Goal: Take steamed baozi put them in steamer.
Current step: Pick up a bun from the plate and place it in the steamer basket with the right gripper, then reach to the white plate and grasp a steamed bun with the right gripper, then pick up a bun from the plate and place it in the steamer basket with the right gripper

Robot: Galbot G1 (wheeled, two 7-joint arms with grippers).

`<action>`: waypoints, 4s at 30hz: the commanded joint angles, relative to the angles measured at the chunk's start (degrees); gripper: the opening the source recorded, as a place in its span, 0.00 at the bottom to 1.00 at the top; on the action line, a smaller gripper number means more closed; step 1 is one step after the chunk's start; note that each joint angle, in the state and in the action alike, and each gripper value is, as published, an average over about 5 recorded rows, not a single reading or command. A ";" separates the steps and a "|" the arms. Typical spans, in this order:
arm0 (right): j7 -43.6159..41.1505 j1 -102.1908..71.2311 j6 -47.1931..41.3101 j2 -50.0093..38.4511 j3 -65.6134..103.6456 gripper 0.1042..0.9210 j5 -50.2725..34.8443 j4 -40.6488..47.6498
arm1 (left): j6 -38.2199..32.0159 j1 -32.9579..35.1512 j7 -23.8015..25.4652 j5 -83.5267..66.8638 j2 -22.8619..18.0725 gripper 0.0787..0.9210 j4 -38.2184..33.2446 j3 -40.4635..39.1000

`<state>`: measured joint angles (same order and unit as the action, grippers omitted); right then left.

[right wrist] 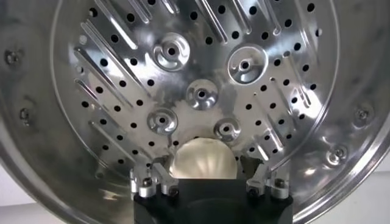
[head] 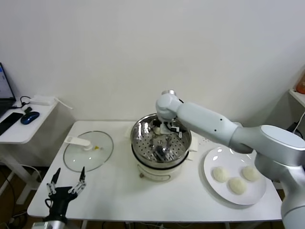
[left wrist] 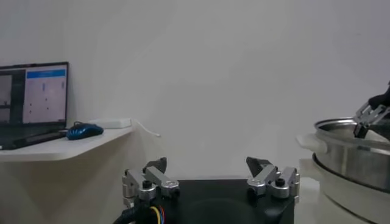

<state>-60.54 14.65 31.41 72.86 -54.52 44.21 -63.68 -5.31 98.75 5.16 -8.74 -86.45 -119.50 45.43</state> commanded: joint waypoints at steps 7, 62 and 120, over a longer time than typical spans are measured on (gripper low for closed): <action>-2.24 5.35 0.25 -4.88 -1.99 0.88 -8.07 -6.25 | 0.02 -0.13 -0.10 0.15 0.05 0.88 0.27 -0.08; -1.13 -12.94 -40.57 -40.00 -2.88 0.88 -50.36 -9.89 | 0.07 1.44 0.18 -0.54 0.63 0.88 -0.45 -1.11; -1.35 11.37 -43.89 -40.91 -17.22 0.71 -67.43 -12.90 | -0.17 0.17 0.20 -0.27 0.73 0.88 0.31 -1.08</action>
<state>-61.86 13.59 -11.04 33.41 -63.63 -13.98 -74.31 -5.42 98.92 5.27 -9.06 -85.66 -119.09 44.40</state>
